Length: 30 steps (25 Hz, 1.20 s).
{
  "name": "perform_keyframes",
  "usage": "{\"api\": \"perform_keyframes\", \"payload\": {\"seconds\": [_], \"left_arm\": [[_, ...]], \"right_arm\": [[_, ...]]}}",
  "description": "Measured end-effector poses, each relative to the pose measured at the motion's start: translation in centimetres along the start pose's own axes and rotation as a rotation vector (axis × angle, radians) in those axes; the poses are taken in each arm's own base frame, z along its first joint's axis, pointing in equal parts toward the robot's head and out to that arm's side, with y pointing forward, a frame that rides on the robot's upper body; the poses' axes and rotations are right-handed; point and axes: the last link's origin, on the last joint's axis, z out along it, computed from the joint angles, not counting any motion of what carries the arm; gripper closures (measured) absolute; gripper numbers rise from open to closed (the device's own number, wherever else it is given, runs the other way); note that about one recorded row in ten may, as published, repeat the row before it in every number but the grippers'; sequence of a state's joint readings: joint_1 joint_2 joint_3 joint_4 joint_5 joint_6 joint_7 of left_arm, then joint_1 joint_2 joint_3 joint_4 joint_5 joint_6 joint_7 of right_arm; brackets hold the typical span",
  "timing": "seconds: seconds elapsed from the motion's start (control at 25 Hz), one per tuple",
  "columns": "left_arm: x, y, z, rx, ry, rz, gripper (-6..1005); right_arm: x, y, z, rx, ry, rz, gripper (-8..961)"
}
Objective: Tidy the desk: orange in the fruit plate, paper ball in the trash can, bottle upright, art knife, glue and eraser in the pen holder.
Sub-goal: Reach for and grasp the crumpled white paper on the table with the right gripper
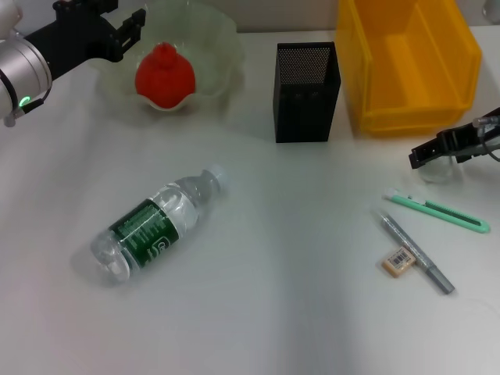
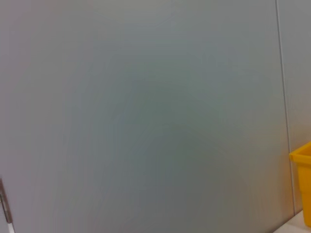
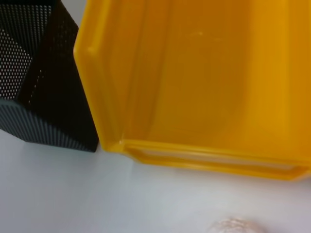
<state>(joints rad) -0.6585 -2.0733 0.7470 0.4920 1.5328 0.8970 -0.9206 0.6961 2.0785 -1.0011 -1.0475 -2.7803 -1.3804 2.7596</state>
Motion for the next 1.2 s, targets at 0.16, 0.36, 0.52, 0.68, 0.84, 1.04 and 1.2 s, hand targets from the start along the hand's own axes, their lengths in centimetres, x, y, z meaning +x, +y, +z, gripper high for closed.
{"api": "perform_keyframes", "payload": {"seconds": [0.16,0.36,0.52,0.68,0.84,1.04,1.2], "left_arm": [[-0.01,-0.12,-0.09,0.002,0.0,0.002,498],[-0.07,-0.22,-0.19,0.006,-0.001,0.001,495],[-0.01,-0.34,-0.26,0.01,0.001,0.005,493],[0.02,-0.39,-0.33,0.01,0.002,0.009,490],[-0.02,-0.33,-0.33,0.009,0.001,0.008,488],[-0.1,-0.36,-0.42,0.012,0.001,0.005,485],[-0.09,-0.28,-0.41,0.009,0.004,0.003,483]], "right_arm": [[-0.17,-0.02,0.21,0.011,0.0,-0.005,112],[-0.16,-0.12,0.59,0.025,0.01,-0.009,111],[-0.26,0.01,0.73,0.027,0.016,-0.013,111],[-0.26,-0.12,0.79,0.036,0.016,-0.015,111],[-0.36,-0.35,0.72,0.061,0.022,-0.025,133],[-0.53,-0.22,0.66,0.062,0.022,-0.03,311],[-0.71,-0.23,0.67,0.065,0.013,-0.032,393]]}}
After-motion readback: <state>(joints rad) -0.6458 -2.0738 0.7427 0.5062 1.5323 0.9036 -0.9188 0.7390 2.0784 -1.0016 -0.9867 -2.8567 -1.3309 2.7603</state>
